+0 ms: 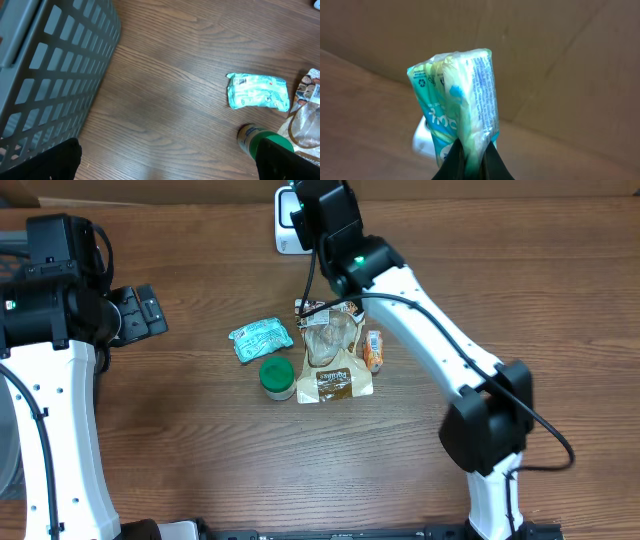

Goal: Scan the item barcode
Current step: 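Carry the Kleenex pack with the right gripper to the scanner window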

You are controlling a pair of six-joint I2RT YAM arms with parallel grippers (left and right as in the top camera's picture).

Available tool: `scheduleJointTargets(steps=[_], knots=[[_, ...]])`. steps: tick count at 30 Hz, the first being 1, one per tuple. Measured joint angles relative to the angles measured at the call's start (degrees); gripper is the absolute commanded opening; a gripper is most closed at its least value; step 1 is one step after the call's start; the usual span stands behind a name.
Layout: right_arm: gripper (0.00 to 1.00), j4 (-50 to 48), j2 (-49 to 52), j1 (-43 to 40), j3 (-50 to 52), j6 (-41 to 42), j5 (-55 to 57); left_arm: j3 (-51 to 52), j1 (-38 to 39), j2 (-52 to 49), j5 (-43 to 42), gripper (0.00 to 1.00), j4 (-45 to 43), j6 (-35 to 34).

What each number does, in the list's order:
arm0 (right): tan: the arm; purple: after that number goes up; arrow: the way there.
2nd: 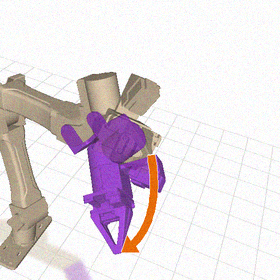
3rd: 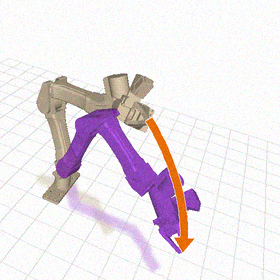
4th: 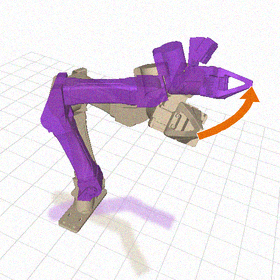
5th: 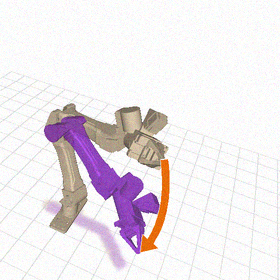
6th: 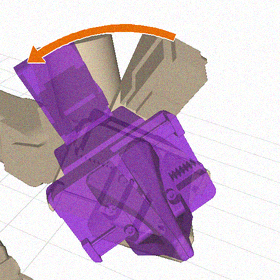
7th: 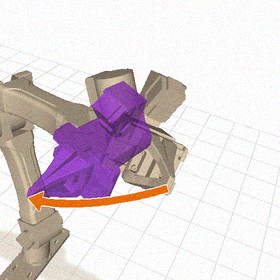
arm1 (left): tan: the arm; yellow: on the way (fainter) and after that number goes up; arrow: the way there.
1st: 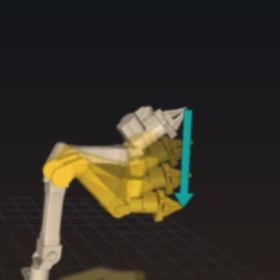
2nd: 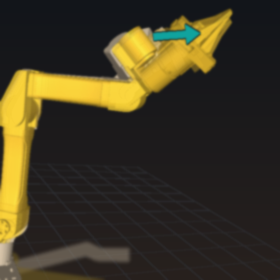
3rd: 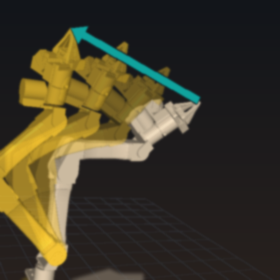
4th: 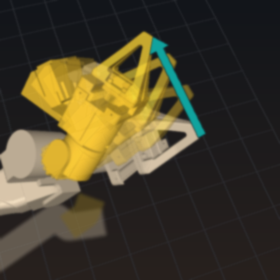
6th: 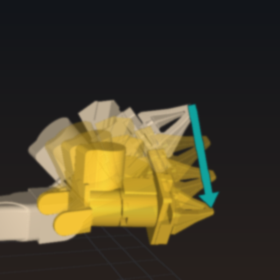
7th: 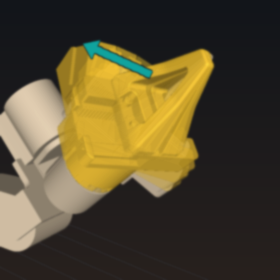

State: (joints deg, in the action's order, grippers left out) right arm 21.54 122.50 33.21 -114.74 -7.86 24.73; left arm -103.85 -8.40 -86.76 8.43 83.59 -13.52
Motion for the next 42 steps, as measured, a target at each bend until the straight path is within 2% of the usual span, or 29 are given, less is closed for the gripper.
scheduleJointTargets(steps=[8,17,22,28,38,42], knots=[[0.04,-22.6,8.7,0.0,0.0,-17.4,2.6,0.0,0.0,0.0,0.0,1.00,0.0,0.0],[0.04,-38.1,18.8,-0.4,0.0,-30.4,2.3,0.0,0.0,0.0,0.0,1.00,0.0,0.0],[0.04,-40.2,23.0,-1.4,0.0,-35.9,1.1,0.0,0.0,0.0,0.0,1.00,0.0,0.0],[0.04,-39.9,25.5,-2.3,0.0,-38.3,1.0,0.0,0.0,0.0,0.0,1.00,0.0,0.0],[0.04,-39.2,25.5,-1.6,0.0,-38.9,1.0,0.0,0.0,0.0,0.0,1.00,0.0,0.0],[0.04,-35.1,24.9,-1.0,0.0,-37.0,1.0,0.0,0.0,0.0,0.0,1.00,0.0,0.0]])
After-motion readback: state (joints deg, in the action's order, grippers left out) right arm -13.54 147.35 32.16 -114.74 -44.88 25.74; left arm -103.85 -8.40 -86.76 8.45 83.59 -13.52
